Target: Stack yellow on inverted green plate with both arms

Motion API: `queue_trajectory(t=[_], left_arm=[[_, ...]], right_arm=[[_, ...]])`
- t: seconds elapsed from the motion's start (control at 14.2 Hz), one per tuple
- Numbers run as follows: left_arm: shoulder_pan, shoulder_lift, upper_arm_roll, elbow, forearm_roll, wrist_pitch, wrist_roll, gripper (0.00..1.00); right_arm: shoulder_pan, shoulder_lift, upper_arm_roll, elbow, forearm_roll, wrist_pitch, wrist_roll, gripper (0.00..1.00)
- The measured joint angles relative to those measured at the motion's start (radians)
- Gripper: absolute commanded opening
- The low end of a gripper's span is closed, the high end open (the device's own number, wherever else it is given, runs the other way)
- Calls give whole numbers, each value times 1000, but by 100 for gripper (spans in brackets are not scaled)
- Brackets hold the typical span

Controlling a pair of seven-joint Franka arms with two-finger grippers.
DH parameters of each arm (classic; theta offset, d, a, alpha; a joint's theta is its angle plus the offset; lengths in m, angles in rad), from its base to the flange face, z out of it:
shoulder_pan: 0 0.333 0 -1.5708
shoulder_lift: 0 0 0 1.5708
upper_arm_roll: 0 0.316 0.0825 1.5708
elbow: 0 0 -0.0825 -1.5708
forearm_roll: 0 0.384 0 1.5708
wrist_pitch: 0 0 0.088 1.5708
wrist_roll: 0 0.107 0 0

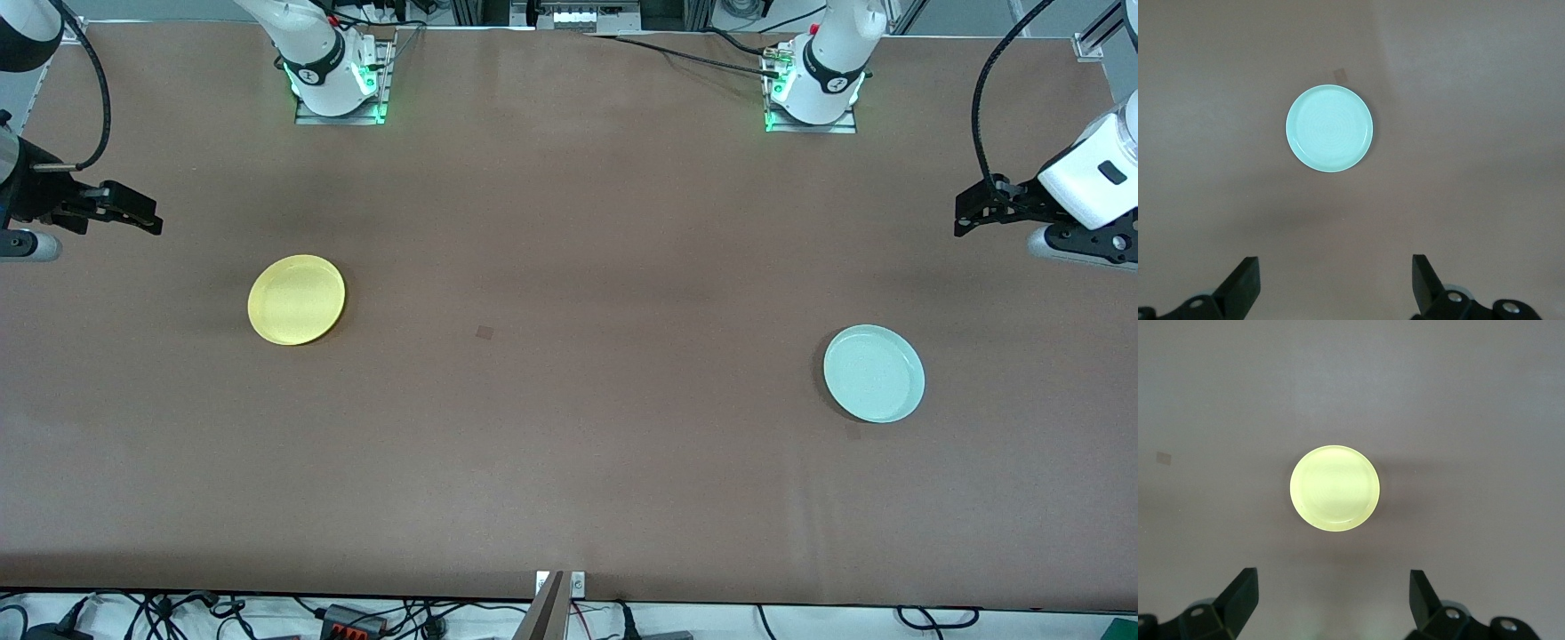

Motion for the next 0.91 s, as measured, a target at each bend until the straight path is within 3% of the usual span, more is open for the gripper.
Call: queue_trajectory(t=[0.91], left_arm=[[-1, 12, -3, 1, 0, 17, 0, 100]], right_arm=[[-4, 1, 0, 0, -6, 0, 0, 100]])
